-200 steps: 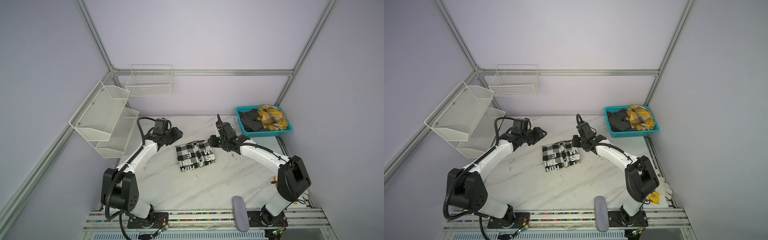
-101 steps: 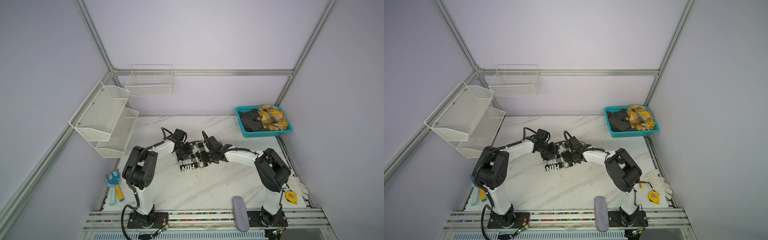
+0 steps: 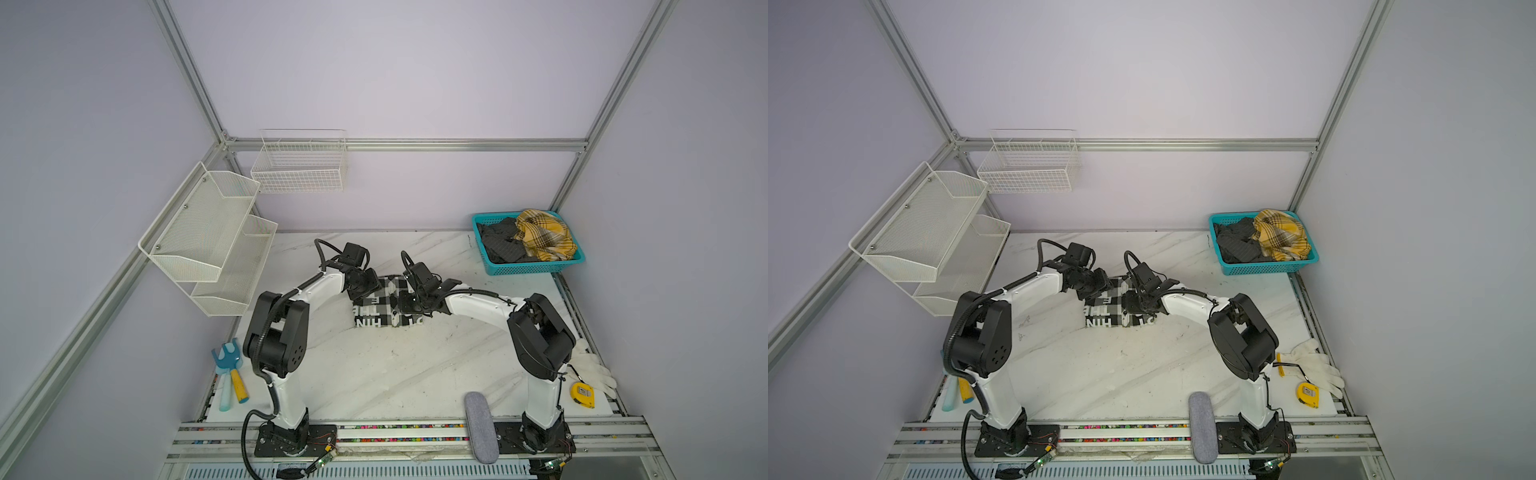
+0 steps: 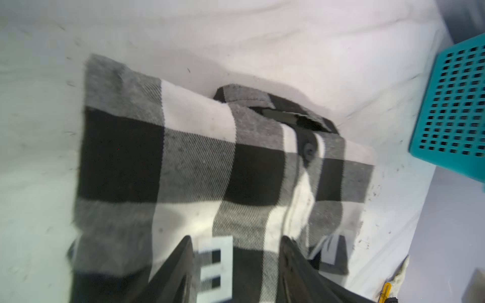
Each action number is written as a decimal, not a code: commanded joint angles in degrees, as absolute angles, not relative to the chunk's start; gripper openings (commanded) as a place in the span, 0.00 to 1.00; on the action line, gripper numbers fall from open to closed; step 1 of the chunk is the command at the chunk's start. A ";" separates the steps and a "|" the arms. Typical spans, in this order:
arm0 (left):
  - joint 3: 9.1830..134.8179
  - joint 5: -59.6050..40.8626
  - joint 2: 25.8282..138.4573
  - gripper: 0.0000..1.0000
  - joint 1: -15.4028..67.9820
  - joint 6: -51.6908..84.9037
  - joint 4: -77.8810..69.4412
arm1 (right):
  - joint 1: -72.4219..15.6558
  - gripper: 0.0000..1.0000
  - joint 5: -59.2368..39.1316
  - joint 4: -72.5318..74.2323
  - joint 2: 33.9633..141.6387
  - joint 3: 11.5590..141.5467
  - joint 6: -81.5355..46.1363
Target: Fold and stack the long sleeve shirts
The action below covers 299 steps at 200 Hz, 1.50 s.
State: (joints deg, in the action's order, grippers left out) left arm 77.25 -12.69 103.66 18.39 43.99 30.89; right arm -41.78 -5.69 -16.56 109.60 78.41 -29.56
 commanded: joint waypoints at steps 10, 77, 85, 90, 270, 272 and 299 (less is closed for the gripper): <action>74.13 -13.74 94.15 0.54 19.12 45.70 34.45 | -41.48 0.26 -2.68 -21.34 107.52 81.60 -29.97; 59.14 -19.47 95.57 0.34 21.60 49.83 25.78 | -39.20 0.25 -3.75 -17.97 109.49 77.32 -29.53; 59.54 -20.07 97.56 0.32 20.99 49.79 25.19 | -38.45 0.25 -4.07 -17.44 110.50 77.13 -29.53; 60.09 -20.17 98.78 0.30 20.54 49.64 25.18 | -37.98 0.24 -4.26 -17.08 111.06 77.08 -29.53; 77.99 -24.46 108.57 0.39 13.52 47.15 28.15 | -40.70 0.23 -7.89 -19.65 103.64 75.93 -31.28; 78.03 -24.44 108.66 0.39 13.51 47.19 28.04 | -40.69 0.23 -8.33 -19.37 103.74 75.76 -31.46; 78.37 -22.92 110.93 0.39 12.94 47.11 27.62 | -40.69 0.22 -10.16 -18.56 106.72 75.17 -32.17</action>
